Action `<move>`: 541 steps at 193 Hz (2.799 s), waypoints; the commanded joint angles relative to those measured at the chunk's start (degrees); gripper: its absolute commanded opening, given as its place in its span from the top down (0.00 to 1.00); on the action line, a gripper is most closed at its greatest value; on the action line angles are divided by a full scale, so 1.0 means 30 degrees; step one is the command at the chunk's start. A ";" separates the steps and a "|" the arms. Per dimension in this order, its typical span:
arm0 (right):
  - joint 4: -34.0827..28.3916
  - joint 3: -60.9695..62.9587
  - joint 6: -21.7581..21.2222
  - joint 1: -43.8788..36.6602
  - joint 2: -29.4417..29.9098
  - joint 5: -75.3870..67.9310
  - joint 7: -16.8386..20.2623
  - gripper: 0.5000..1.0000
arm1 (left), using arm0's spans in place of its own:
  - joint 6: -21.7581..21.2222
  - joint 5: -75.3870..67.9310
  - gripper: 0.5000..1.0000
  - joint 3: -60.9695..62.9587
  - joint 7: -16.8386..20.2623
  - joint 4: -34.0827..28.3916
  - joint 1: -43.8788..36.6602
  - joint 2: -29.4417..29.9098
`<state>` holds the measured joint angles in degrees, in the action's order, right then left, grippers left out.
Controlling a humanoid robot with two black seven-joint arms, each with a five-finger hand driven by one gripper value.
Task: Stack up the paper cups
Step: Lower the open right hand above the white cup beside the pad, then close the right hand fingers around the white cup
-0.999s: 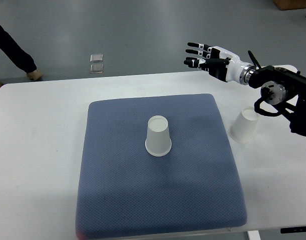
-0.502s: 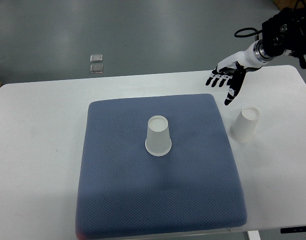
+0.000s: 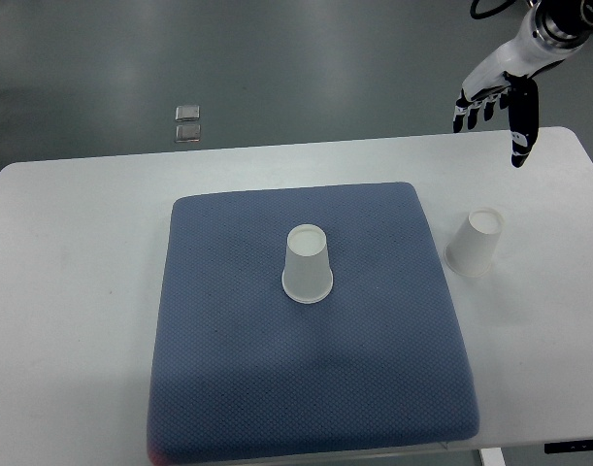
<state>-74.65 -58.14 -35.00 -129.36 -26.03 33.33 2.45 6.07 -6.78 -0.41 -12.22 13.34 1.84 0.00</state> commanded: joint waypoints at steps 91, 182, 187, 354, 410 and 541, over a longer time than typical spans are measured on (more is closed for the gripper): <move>0.0096 0.0013 0.0000 0.1076 -0.0905 -0.0096 0.0004 0.15 | 0.0000 0.0003 0.00 -0.0009 0.0000 0.0005 0.0001 0.0000; 0.2733 0.0218 0.4460 0.7201 0.0209 -0.0301 0.1088 0.16 | 0.0000 0.0003 0.00 0.0021 0.0000 -0.0024 0.0001 0.0000; 0.2909 0.0247 0.4693 0.7464 0.0267 -0.0301 0.1146 0.16 | -0.0029 0.0003 0.00 0.0021 0.0000 -0.0024 0.0001 0.0000; 0.5517 0.0335 0.7331 1.1976 0.1996 -0.0301 0.1293 0.18 | -0.0030 0.0003 0.00 0.0021 0.0000 -0.0024 -0.0029 0.0000; 0.5780 0.0364 0.7360 1.2562 0.1996 -0.0301 0.1264 0.26 | -0.0030 0.0003 0.00 0.0021 0.0000 -0.0024 -0.0029 0.0000; 0.6132 0.0394 0.7390 1.2914 0.2231 -0.0652 0.1264 0.30 | -0.0030 0.0003 0.00 0.0021 0.0000 0.0005 -0.0029 0.0000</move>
<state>-56.33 -57.02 -12.83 -90.83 -19.35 31.38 6.24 5.99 -6.77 -0.35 -12.22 13.34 1.76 0.00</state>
